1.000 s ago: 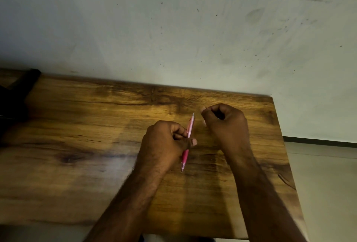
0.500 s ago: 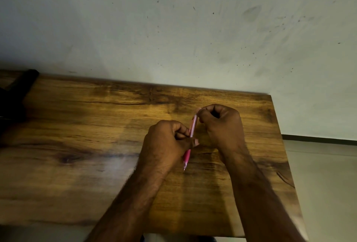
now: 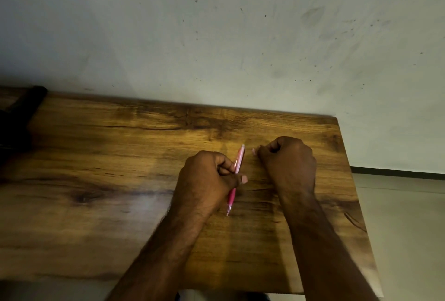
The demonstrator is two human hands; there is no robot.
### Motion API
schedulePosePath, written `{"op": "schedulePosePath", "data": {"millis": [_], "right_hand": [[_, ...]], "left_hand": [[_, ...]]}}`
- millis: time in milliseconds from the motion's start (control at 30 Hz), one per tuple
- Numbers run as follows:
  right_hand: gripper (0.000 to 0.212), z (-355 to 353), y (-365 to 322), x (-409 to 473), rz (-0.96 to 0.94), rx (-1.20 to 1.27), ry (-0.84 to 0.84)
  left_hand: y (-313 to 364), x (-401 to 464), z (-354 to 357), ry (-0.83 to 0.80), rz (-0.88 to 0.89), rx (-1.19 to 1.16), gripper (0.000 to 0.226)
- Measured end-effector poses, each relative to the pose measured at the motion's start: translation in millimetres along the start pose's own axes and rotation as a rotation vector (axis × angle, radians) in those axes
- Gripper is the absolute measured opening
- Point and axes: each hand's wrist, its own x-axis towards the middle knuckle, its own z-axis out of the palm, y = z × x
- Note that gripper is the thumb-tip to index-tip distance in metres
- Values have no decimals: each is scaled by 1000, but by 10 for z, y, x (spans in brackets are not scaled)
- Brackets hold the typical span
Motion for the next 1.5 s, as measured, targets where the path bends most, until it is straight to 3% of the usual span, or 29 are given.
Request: {"op": "schedulePosePath", "data": {"millis": [200,300,400,500,800,1067,1500], "right_hand": [[27,-128,21,16,-81,123,39],[28,-255,-34,-46,-42,327,-207],[27,-303,-43,-144,-30,321,-547],[27,-288,-45,-205,-37,335,-652],[22,-186,-16,-199,-15,287,-539],[29,-64,-19,-165,-111,2,-425],[33,-38,-18,-153,-140,-143,-342]], "left_hand": [[3,-1,12,1,-3,-10,18],[13,-6,17,6,-13,-36,19],[22,-16,13,5,-7,-59,16],[23,-22,12,-5,6,-48,14],[50,-38,66,-32,32,-22,17],[-29,4,-150,229,10,164,21],[-77,27,-148,163,-132,296,30]]}}
